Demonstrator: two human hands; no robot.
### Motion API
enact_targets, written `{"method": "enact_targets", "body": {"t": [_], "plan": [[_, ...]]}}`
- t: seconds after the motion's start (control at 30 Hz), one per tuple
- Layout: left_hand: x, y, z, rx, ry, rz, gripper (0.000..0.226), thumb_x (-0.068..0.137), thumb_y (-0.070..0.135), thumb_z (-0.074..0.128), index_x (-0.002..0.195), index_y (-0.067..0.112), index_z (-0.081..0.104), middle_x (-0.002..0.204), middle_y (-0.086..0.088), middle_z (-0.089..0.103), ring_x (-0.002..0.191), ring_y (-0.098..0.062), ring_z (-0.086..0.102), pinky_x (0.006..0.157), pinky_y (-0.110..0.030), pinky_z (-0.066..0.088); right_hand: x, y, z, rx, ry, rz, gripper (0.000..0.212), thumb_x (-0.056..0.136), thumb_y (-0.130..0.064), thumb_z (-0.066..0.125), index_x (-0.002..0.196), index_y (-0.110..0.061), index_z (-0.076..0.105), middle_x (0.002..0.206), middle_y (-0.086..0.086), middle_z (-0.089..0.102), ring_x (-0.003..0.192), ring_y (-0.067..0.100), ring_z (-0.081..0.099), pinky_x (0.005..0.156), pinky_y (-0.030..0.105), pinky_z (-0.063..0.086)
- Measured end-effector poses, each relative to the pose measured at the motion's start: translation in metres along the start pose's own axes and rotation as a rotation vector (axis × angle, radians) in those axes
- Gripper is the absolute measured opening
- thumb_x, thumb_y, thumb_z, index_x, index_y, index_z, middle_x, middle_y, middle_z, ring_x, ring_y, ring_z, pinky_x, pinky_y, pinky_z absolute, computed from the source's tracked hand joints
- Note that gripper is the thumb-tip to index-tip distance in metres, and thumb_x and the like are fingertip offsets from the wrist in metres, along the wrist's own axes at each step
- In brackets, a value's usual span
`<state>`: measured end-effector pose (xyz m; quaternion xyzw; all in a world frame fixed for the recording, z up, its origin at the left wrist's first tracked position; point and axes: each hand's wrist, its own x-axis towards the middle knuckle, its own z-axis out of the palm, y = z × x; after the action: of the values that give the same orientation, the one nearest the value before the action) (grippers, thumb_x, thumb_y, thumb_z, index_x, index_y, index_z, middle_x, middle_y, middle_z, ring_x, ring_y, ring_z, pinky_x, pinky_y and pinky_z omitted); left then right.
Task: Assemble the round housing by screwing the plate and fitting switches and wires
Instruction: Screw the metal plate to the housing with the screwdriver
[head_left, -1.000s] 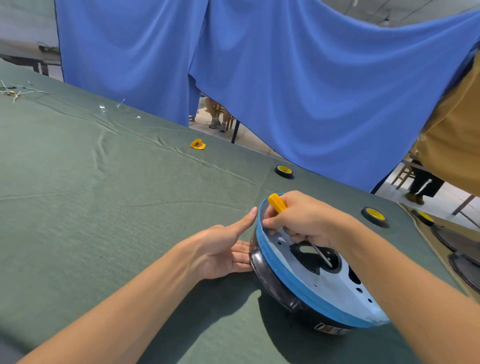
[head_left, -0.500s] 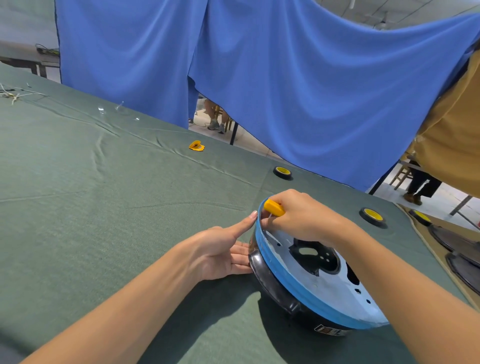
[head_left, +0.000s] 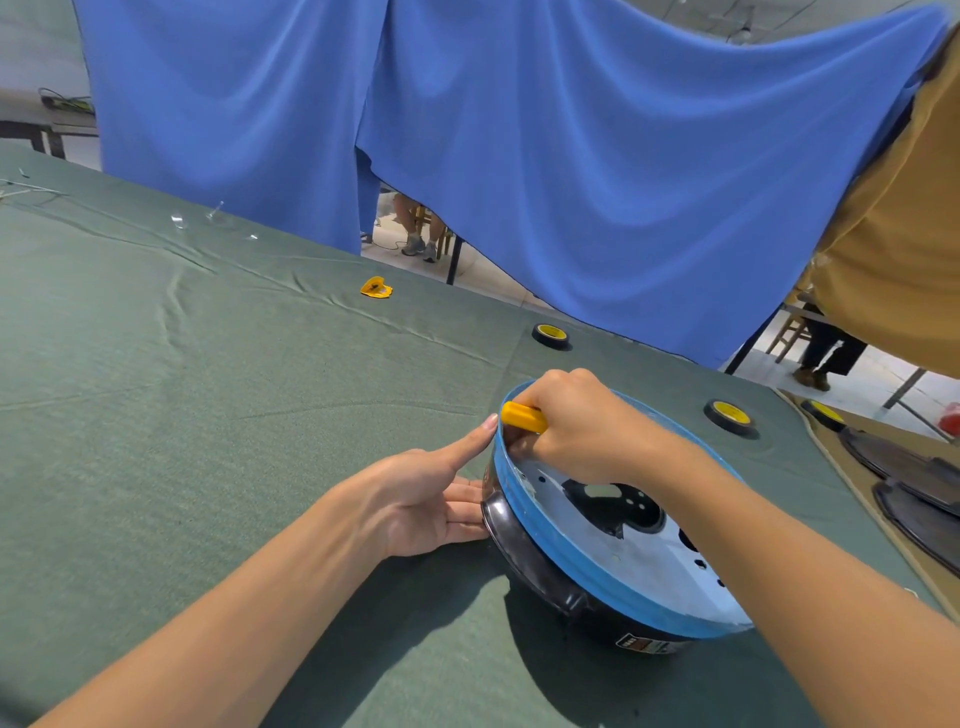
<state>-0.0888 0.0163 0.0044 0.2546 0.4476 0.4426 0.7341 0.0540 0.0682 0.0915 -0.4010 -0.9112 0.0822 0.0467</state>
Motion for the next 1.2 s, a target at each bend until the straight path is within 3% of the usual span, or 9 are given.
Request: {"method": "enact_targets", "body": {"t": [0.13,0.3,0.47,0.6,0.77,0.9,0.97,1.1,1.2], "plan": [[0.0,0.0,0.0,-0.009,-0.008,0.006,0.079,0.045,0.048,0.083,0.1,-0.005,0.066,0.09,-0.021,0.073,0.069,-0.03,0.073,0.056,-0.033,0.057,-0.001,0.0,0.005,-0.035,0.016,-0.009,0.012,0.086,-0.017,0.066,0.075,-0.012,0.067,0.071,0.01,0.063,0.066,0.028,0.06,0.055,0.041,0.048],[0.001,-0.001,0.0,-0.009,-0.017,0.032,0.072,0.042,0.045,0.084,0.093,-0.005,0.069,0.091,-0.023,0.073,0.067,-0.03,0.072,0.055,-0.033,0.058,0.0,-0.002,0.008,-0.08,0.033,-0.004,0.03,0.087,-0.02,0.062,0.06,-0.017,0.05,0.063,0.008,0.051,0.061,0.031,0.055,0.053,0.039,0.043],[0.001,-0.001,-0.002,-0.01,-0.039,0.017,0.064,0.047,0.045,0.086,0.086,-0.004,0.075,0.094,-0.023,0.073,0.07,-0.032,0.073,0.056,-0.034,0.058,-0.001,0.002,0.004,-0.063,0.023,-0.03,0.008,0.087,-0.016,0.066,0.081,-0.011,0.069,0.076,0.011,0.065,0.071,0.028,0.061,0.062,0.047,0.053],[0.003,-0.001,-0.003,0.007,-0.047,0.021,0.058,0.045,0.045,0.086,0.076,-0.003,0.078,0.093,-0.023,0.073,0.071,-0.031,0.074,0.056,-0.034,0.058,-0.003,0.002,0.007,-0.076,0.03,-0.063,0.008,0.087,-0.013,0.064,0.082,-0.011,0.071,0.078,0.01,0.067,0.071,0.027,0.063,0.067,0.047,0.055],[0.003,-0.002,-0.004,0.013,-0.042,0.044,0.052,0.047,0.044,0.085,0.071,-0.002,0.077,0.087,-0.022,0.073,0.065,-0.03,0.073,0.054,-0.033,0.058,-0.005,0.0,0.011,-0.158,0.029,-0.084,0.018,0.088,-0.015,0.061,0.07,-0.015,0.059,0.075,0.009,0.058,0.069,0.029,0.06,0.063,0.046,0.053],[0.002,-0.004,-0.002,0.019,-0.022,0.056,0.049,0.054,0.045,0.08,0.069,-0.001,0.077,0.084,-0.021,0.073,0.064,-0.029,0.073,0.054,-0.033,0.058,-0.008,-0.004,0.013,-0.166,0.077,-0.082,0.041,0.088,-0.017,0.061,0.056,-0.023,0.037,0.063,0.002,0.044,0.058,0.025,0.049,0.052,0.036,0.038],[0.0,-0.003,-0.001,0.014,-0.011,0.054,0.052,0.057,0.046,0.078,0.075,-0.003,0.076,0.084,-0.022,0.073,0.064,-0.029,0.072,0.054,-0.033,0.058,-0.008,-0.006,0.014,-0.144,0.086,-0.059,0.04,0.088,-0.017,0.062,0.057,-0.023,0.037,0.064,0.002,0.043,0.056,0.022,0.048,0.051,0.033,0.036],[-0.006,0.002,-0.001,0.0,-0.027,-0.02,0.081,0.057,0.062,0.077,0.095,-0.009,0.064,0.085,-0.021,0.073,0.067,-0.029,0.072,0.059,-0.035,0.059,-0.011,-0.006,0.005,-0.038,0.055,0.003,0.029,0.087,-0.015,0.06,0.059,-0.012,0.05,0.058,0.004,0.047,0.052,0.017,0.044,0.048,0.03,0.034],[-0.009,0.004,-0.003,0.022,-0.058,-0.049,0.094,0.05,0.067,0.081,0.103,-0.009,0.063,0.095,-0.022,0.072,0.078,-0.032,0.073,0.067,-0.04,0.06,-0.016,0.002,-0.014,0.202,0.211,0.046,0.029,0.086,-0.019,0.061,0.063,-0.002,0.057,0.054,0.012,0.05,0.047,0.009,0.041,0.048,0.024,0.038]]}}
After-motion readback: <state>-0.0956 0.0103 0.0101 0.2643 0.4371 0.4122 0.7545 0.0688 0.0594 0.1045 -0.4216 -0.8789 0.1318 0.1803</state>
